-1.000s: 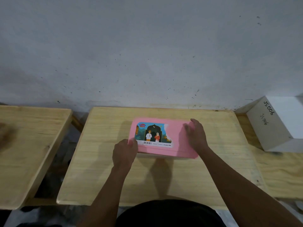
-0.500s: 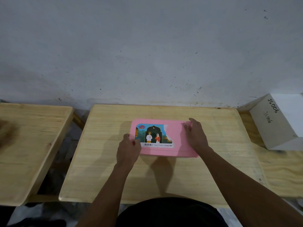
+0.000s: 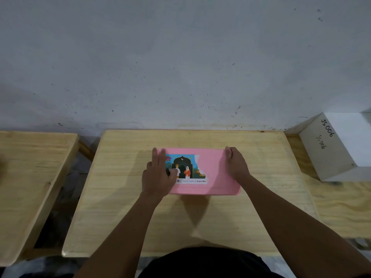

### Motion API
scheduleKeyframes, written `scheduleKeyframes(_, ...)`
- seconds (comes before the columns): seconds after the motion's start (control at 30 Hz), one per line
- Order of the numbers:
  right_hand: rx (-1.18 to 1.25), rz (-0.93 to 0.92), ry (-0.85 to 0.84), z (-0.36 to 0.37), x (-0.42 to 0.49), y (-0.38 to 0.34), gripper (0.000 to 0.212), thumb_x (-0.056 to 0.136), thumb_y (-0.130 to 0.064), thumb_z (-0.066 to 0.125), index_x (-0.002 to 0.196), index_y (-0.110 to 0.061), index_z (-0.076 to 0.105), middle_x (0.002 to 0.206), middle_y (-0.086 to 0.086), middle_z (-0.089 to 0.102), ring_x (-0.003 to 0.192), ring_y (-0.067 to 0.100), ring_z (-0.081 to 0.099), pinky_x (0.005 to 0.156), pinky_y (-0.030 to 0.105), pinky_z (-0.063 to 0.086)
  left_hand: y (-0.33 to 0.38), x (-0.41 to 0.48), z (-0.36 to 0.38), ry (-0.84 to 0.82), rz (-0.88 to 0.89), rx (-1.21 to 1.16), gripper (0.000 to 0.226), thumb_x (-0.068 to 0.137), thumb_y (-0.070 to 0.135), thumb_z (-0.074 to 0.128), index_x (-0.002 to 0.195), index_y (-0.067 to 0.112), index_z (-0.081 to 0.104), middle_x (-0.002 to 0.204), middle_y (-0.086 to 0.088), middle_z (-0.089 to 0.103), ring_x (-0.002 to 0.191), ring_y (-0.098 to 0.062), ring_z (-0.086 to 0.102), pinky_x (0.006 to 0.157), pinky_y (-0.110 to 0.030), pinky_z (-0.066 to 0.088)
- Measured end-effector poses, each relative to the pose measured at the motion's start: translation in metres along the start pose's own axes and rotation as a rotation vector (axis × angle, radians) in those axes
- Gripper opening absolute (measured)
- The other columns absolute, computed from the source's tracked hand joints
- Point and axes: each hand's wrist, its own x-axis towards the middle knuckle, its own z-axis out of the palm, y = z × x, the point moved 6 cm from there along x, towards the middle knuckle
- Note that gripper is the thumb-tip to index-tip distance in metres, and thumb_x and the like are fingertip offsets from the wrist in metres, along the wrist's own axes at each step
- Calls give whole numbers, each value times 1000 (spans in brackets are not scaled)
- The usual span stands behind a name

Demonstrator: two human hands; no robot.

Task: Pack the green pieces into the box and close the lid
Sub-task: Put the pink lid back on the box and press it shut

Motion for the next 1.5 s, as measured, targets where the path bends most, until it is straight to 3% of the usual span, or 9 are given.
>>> scheduleKeyframes(0.17, -62, -22, 79, -1, -1, -4, 39, 103, -37, 28, 99, -9, 55, 90, 5, 60, 80, 25, 57, 67, 32, 37, -4, 3, 4, 29, -15, -119, 60, 90, 40, 40, 146, 24, 24, 152, -7, 21, 96, -31, 61, 65, -38, 55)
scheduleKeyframes(0.33, 82, 82, 163, -9, -7, 2, 38, 101, -41, 39, 115, -10, 56, 91, -2, 57, 85, 19, 52, 74, 30, 37, -4, 3, 3, 47, -57, -121, 55, 95, 37, 39, 147, 25, 25, 148, -9, 25, 90, -28, 63, 60, -37, 55)
scheduleKeyframes(0.47, 145, 93, 135, -15, -6, 5, 38, 101, -39, 41, 110, -7, 59, 94, 0, 59, 89, 20, 56, 70, 29, 36, -2, 7, 2, 39, -124, -125, 52, 97, 34, 38, 147, 26, 28, 140, -8, 33, 85, -30, 62, 57, -32, 43)
scheduleKeyframes(0.6, 171, 62, 51, -13, -15, 14, 37, 101, -36, 38, 120, -10, 56, 113, 5, 62, 98, 19, 56, 71, 29, 40, 0, 5, 0, 47, -125, -109, 52, 96, 37, 37, 146, 27, 28, 134, -7, 36, 83, -27, 61, 56, -32, 45)
scheduleKeyframes(0.73, -50, 13, 143, -10, -29, 2, 39, 103, -30, 27, 135, -16, 46, 139, 5, 47, 118, 24, 51, 91, 39, 42, 0, 4, 0, 54, -117, -28, 56, 93, 44, 36, 146, 25, 29, 145, -9, 32, 101, -30, 57, 67, -40, 54)
scheduleKeyframes(0.83, -246, -92, 132, 4, -38, -10, 47, 102, -30, 27, 146, -13, 33, 155, 5, 29, 139, 25, 34, 102, 46, 41, 5, 5, 0, 92, -24, 70, 58, 89, 44, 34, 142, 20, 38, 155, -11, 26, 125, -32, 45, 82, -44, 51)
scheduleKeyframes(1.0, -368, -115, 84, 15, -38, -7, 59, 101, -43, 25, 152, -14, 19, 161, 4, 15, 147, 23, 16, 107, 47, 37, 8, 8, 3, 57, 51, 86, 62, 89, 46, 24, 145, 22, 36, 157, -5, 27, 142, -32, 29, 96, -51, 46)
scheduleKeyframes(1.3, -311, -116, 117, 13, -40, -8, 59, 100, -46, 29, 151, -18, 20, 160, 1, 19, 136, 27, 40, 94, 47, 47, 3, 10, 3, 75, 53, 11, 59, 89, 48, 30, 143, 26, 36, 156, 1, 27, 117, -28, 49, 76, -40, 55)
scheduleKeyframes(1.5, -278, -114, 100, 13, -39, -8, 61, 98, -49, 32, 150, -18, 21, 160, 0, 17, 130, 29, 47, 90, 46, 49, 3, 11, 3, 57, 21, -32, 57, 88, 48, 35, 143, 31, 33, 158, 6, 22, 115, -28, 49, 74, -41, 55)
